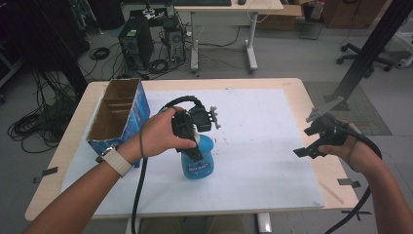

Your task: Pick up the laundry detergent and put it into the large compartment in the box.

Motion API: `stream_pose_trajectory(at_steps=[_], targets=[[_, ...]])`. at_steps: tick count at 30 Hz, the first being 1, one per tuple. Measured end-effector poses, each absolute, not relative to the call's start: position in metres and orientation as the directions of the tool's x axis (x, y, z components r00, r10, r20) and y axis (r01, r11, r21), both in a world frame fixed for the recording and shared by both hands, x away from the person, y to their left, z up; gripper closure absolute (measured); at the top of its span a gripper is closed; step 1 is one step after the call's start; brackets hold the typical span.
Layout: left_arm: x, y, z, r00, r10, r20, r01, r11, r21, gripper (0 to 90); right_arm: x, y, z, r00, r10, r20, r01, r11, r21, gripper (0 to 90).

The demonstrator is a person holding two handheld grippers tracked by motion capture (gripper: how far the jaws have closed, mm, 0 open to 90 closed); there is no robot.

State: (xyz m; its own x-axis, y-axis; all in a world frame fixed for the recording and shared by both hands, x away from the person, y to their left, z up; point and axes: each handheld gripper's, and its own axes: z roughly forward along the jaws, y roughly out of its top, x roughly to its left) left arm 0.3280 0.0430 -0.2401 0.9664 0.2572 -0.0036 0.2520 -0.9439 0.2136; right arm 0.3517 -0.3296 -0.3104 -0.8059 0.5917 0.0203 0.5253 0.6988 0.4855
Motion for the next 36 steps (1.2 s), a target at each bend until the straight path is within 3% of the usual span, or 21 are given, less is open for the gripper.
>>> stream_pose_trajectory(at_steps=[36], targets=[[0.326, 0.065, -0.172, 0.883, 0.469, 0.026, 0.446, -0.854, 0.268, 37.3, 0.353, -0.33, -0.304, -0.811, 0.585, 0.011, 0.512, 0.699, 0.499, 7.8]])
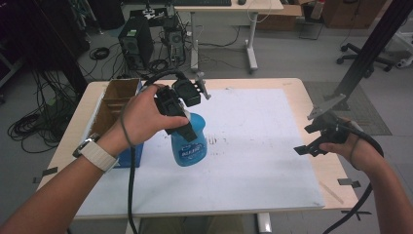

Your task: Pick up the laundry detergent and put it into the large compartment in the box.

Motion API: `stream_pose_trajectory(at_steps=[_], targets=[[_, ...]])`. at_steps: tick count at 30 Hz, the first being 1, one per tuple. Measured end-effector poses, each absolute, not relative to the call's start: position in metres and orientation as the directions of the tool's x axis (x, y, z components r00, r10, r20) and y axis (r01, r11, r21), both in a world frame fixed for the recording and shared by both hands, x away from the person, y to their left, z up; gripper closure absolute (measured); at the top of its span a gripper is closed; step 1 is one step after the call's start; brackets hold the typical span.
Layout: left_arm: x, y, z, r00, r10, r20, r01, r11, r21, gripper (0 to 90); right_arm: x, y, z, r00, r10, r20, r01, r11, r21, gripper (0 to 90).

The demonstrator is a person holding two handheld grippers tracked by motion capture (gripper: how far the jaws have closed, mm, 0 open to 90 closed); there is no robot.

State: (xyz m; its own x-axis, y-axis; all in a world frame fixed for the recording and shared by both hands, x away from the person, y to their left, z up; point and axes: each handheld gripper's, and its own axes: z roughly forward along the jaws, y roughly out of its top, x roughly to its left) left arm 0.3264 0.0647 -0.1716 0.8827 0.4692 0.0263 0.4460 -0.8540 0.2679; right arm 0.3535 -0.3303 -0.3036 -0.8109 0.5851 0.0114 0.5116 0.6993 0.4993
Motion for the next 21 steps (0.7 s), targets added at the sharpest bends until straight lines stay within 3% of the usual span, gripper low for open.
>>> stream_pose_trajectory(at_steps=[21], targets=[[0.337, 0.086, -0.131, 0.743, 0.667, 0.056, 0.628, -0.725, 0.283, 37.3, 0.358, -0.331, -0.301, -0.819, 0.573, 0.009, 0.495, 0.7, 0.514, 7.8]])
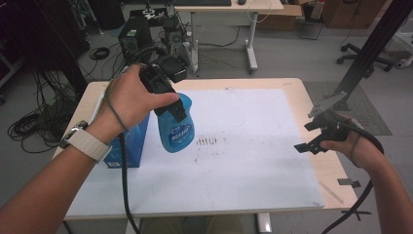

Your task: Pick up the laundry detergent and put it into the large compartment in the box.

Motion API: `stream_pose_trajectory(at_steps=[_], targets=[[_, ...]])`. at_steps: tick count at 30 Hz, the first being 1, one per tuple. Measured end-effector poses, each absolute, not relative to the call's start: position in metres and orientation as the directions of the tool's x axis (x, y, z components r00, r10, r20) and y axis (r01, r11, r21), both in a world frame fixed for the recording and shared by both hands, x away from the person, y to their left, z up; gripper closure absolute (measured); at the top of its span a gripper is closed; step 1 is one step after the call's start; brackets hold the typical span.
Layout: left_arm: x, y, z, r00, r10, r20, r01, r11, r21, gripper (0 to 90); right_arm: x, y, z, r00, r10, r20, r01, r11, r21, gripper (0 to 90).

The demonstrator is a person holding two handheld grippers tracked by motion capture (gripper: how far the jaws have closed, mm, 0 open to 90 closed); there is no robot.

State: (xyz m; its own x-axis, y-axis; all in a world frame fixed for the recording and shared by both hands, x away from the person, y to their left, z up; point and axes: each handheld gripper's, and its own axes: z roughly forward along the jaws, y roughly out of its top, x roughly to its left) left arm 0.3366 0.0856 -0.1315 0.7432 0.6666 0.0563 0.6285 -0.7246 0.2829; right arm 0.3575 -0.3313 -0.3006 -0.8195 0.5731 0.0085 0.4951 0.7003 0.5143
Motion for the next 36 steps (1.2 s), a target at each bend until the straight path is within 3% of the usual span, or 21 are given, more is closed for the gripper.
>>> stream_pose_trajectory(at_steps=[36], targets=[[0.354, 0.132, -0.086, 0.483, 0.874, 0.06, 0.817, -0.474, 0.328, 37.3, 0.365, -0.325, -0.297, -0.843, 0.538, -0.004, 0.457, 0.72, 0.522, 7.8]])
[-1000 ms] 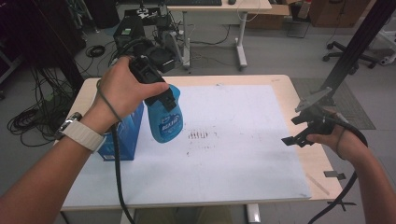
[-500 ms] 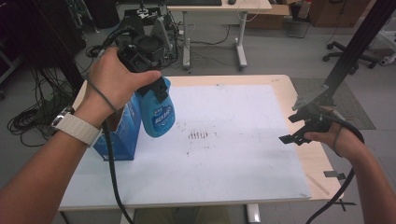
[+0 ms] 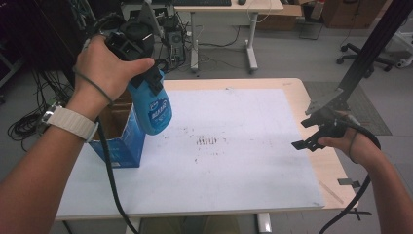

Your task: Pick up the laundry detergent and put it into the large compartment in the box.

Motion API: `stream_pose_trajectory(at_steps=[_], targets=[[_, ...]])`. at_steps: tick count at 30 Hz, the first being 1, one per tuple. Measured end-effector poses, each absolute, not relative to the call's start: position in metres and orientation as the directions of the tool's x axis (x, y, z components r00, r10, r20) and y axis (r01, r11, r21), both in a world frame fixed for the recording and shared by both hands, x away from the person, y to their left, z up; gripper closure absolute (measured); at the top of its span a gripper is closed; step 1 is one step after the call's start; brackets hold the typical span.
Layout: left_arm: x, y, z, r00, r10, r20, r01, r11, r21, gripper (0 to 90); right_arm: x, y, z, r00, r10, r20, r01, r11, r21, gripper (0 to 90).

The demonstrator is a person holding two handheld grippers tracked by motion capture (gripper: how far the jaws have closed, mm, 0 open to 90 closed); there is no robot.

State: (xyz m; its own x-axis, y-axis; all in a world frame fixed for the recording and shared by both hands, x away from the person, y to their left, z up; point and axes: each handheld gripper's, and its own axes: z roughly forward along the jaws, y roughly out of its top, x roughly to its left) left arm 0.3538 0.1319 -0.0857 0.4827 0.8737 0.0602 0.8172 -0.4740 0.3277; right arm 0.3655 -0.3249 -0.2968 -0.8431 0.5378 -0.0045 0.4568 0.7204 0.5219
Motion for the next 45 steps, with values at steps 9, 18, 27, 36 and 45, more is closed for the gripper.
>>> stream_pose_trajectory(at_steps=[9, 18, 27, 36, 45], targets=[[0.359, 0.148, -0.075, 0.409, 0.911, 0.062, 0.85, -0.404, 0.339, 37.3, 0.369, -0.324, -0.299, -0.845, 0.534, -0.004, 0.453, 0.721, 0.524, 7.8], [0.363, 0.161, -0.07, 0.336, 0.94, 0.057, 0.875, -0.334, 0.35, 37.3, 0.37, -0.322, -0.3, -0.846, 0.532, -0.001, 0.454, 0.723, 0.521, 7.8], [0.368, 0.177, -0.061, 0.256, 0.965, 0.052, 0.897, -0.257, 0.359, 37.3, 0.371, -0.323, -0.3, -0.844, 0.536, -0.001, 0.456, 0.72, 0.523, 7.8], [0.371, 0.196, -0.06, 0.172, 0.984, 0.042, 0.914, -0.175, 0.366, 37.3, 0.372, -0.323, -0.302, -0.844, 0.536, 0.003, 0.46, 0.721, 0.519, 7.8], [0.374, 0.209, -0.06, 0.113, 0.993, 0.038, 0.917, -0.119, 0.381, 37.3, 0.374, -0.322, -0.302, -0.845, 0.535, 0.003, 0.46, 0.722, 0.517, 7.8]])
